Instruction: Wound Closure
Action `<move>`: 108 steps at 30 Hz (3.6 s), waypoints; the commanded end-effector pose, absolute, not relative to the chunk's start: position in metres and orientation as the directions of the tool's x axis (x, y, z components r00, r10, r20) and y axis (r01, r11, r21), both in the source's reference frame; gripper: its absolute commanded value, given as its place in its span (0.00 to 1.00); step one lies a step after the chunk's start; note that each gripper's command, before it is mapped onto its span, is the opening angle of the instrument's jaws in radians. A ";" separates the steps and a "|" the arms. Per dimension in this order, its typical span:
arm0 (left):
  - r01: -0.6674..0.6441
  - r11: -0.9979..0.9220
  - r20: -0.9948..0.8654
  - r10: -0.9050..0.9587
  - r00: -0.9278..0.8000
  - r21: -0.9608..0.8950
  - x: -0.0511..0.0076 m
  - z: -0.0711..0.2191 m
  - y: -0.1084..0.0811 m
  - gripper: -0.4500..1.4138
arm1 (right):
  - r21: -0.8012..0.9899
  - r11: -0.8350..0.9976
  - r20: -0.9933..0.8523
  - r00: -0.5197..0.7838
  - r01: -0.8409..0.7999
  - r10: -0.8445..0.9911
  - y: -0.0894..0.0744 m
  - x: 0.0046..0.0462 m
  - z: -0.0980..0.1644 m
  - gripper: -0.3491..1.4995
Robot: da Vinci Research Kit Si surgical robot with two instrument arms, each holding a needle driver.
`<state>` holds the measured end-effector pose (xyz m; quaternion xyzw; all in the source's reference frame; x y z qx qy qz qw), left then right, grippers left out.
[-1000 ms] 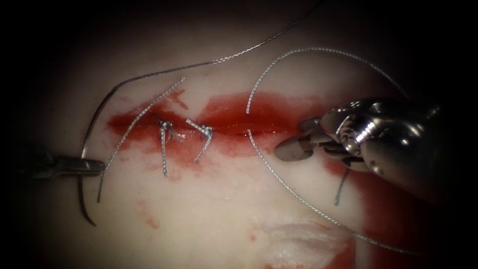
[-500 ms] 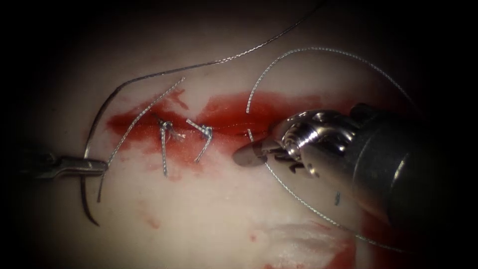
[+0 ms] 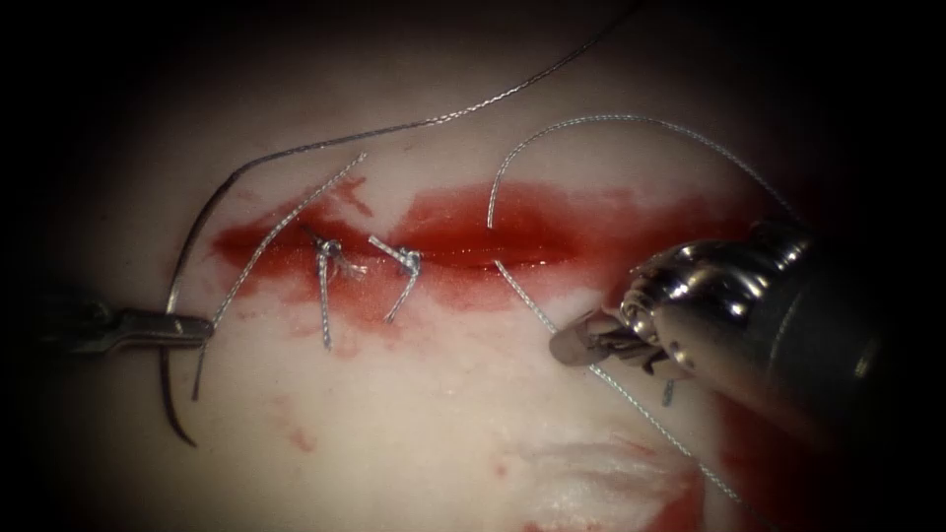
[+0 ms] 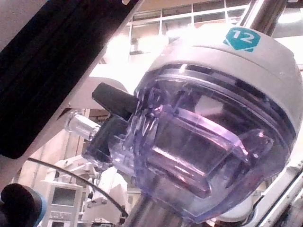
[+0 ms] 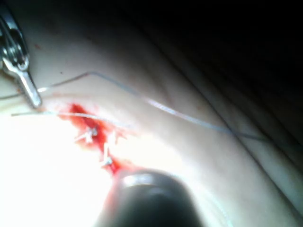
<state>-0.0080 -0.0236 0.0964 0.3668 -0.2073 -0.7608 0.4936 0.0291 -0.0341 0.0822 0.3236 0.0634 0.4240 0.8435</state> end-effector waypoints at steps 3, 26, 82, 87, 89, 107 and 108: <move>0.596 -0.424 -0.349 -0.905 -0.244 0.682 -0.0085 0.096 -0.022 0.00 | 0.640 0.453 0.267 0.733 -0.620 0.626 -0.035 0.0253 0.082 0.00; 0.595 -0.425 -0.352 -0.904 -0.241 0.682 -0.0083 0.096 -0.022 0.00 | 0.522 0.535 0.574 0.737 -0.665 0.357 -0.037 0.0097 0.080 0.00; 0.595 -0.427 -0.351 -0.903 -0.247 0.681 -0.0088 0.096 -0.022 0.00 | 0.428 0.563 -0.150 0.559 -0.707 0.816 -0.031 0.0367 0.086 0.55; 0.596 -0.426 -0.351 -0.904 -0.246 0.681 -0.0088 0.096 -0.022 0.00 | 0.460 0.585 -0.179 0.576 -0.668 0.798 -0.030 0.0353 0.085 0.78; 0.596 -0.426 -0.351 -0.904 -0.245 0.681 -0.0088 0.096 -0.022 0.00 | 0.505 0.573 -0.194 0.561 -0.646 0.805 -0.030 0.0342 0.083 0.80; 0.595 -0.426 -0.352 -0.904 -0.244 0.681 -0.0087 0.096 -0.022 0.00 | 0.705 0.669 -0.467 0.557 -0.236 0.687 -0.026 0.0271 0.064 0.82; 0.595 -0.426 -0.352 -0.904 -0.244 0.681 -0.0087 0.096 -0.022 0.00 | 0.711 0.663 -0.461 0.556 -0.237 0.692 -0.026 0.0272 0.064 0.84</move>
